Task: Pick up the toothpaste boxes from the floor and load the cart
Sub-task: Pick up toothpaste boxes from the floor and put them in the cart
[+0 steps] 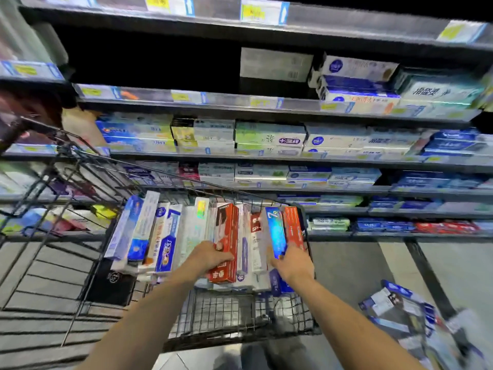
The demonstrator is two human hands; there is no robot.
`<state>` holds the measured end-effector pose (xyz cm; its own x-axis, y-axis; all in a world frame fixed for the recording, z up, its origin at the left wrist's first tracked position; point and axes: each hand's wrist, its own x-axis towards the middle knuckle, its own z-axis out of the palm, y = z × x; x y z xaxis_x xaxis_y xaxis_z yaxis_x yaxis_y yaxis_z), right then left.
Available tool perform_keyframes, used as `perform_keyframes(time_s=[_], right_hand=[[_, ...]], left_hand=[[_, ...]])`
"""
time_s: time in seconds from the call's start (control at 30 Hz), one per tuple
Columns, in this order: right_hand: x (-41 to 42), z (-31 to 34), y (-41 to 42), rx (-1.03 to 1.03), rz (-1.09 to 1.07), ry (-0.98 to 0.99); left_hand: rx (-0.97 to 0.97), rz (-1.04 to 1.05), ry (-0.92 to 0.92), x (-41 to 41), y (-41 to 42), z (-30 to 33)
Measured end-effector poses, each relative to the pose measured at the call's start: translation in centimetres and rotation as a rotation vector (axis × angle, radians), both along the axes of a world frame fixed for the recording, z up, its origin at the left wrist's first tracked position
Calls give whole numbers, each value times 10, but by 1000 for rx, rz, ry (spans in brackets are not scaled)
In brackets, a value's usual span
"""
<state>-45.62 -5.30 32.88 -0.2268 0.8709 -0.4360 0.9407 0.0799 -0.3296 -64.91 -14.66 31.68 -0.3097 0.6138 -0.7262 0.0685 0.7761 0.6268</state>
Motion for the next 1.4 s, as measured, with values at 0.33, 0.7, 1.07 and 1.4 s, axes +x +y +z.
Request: perform_keyframes(time_s=[0.33,0.7,1.07,1.4], right_hand=[[-53,-56,42,-91,74,-16],[-58,-47,53,-210,173,-1],[-6,28,63,219,416,-98],[127,80,39,347,230,-198]], left_hand=[[-42,-50,265,-3,47,-51],[18,-18,243,-3,42,-40],[51,-326,709,-22,36,41],[281,-959,1117,80,87,125]])
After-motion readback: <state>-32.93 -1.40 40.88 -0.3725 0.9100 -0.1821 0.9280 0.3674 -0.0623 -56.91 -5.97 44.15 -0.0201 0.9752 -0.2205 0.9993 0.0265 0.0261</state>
